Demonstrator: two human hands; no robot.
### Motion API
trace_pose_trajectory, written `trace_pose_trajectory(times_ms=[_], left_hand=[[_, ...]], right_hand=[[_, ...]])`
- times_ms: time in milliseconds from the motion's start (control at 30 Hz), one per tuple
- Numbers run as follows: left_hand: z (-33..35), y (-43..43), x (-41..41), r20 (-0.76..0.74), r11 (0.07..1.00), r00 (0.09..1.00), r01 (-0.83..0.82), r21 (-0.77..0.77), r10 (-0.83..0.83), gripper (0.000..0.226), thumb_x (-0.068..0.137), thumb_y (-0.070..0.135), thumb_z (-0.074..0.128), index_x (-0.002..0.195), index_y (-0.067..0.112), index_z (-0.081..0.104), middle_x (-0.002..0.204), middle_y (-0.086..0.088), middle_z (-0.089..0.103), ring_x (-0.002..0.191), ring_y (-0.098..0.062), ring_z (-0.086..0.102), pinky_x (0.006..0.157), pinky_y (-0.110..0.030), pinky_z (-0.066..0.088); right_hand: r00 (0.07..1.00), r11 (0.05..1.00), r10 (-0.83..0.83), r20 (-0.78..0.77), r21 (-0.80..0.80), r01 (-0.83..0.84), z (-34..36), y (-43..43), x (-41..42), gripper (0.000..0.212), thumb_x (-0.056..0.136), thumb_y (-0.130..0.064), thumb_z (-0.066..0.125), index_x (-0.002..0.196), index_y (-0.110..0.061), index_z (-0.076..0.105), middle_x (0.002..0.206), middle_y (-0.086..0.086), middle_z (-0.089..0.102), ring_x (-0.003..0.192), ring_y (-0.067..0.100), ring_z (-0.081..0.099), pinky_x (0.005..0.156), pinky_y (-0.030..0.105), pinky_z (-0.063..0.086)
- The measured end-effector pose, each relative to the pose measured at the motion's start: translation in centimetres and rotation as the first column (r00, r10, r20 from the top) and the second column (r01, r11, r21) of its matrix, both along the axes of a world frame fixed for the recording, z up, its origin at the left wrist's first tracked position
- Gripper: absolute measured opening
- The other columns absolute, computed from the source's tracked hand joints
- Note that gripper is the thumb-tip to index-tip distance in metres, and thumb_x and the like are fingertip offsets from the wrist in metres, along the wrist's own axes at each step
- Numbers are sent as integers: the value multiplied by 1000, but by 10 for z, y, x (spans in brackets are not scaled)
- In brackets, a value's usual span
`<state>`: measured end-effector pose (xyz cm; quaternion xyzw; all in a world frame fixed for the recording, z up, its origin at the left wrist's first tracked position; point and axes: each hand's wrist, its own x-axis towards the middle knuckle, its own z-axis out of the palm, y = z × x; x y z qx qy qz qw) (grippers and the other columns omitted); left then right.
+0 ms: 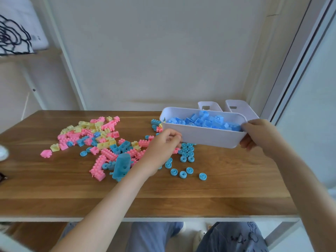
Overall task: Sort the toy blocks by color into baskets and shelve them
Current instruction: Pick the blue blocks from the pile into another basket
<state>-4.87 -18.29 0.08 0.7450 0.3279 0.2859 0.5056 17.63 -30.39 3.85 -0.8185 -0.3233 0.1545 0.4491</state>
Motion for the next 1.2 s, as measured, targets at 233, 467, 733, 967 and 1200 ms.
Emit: trace_pose_trajectory(times_ms=[233, 467, 733, 967, 1200], left_hand=[[6, 12, -24, 123, 979, 975, -169, -116, 183, 17, 99, 24, 46, 99, 15, 61, 98, 2, 68, 91, -10, 66, 87, -29, 53], [7, 30, -48, 134, 952, 943, -302, -43, 305, 14, 99, 20, 46, 95, 18, 60, 94, 2, 67, 80, -8, 65, 73, -22, 53], [7, 64, -72, 4, 900, 907, -418, 120, 421, 15, 99, 19, 43, 91, 22, 55, 92, 4, 65, 75, -6, 60, 61, -17, 44], [-2, 86, -74, -89, 915, 913, -390, 105, 399, 19, 99, 24, 45, 115, 19, 55, 114, 1, 63, 102, -11, 61, 77, -20, 46], [4, 107, -69, -247, 948, 917, -284, 143, 313, 48, 102, 24, 34, 149, 24, 24, 142, -6, 45, 73, -1, 52, 58, -18, 42]], right_hand=[[980, 992, 118, -159, -21, -123, -6, 57, -43, 19, 90, -11, 47, 85, -2, 63, 66, 19, 65, 48, 20, 56, 39, 23, 47], [955, 994, 111, -276, 16, -111, -9, 108, -71, 20, 92, -23, 50, 85, -5, 57, 57, 12, 63, 41, 17, 58, 44, 24, 52], [920, 988, 153, -362, 88, -130, -26, 155, -116, 30, 91, -20, 45, 117, -5, 49, 78, 15, 67, 56, 20, 65, 58, 28, 57], [768, 971, 217, -602, 212, -108, -35, 194, -155, 38, 93, -16, 47, 130, -8, 43, 105, 15, 65, 65, 21, 68, 53, 28, 57], [608, 957, 271, -746, 277, -87, -48, 224, -192, 35, 92, -9, 49, 126, 2, 47, 106, 19, 63, 83, 27, 65, 76, 36, 58]])
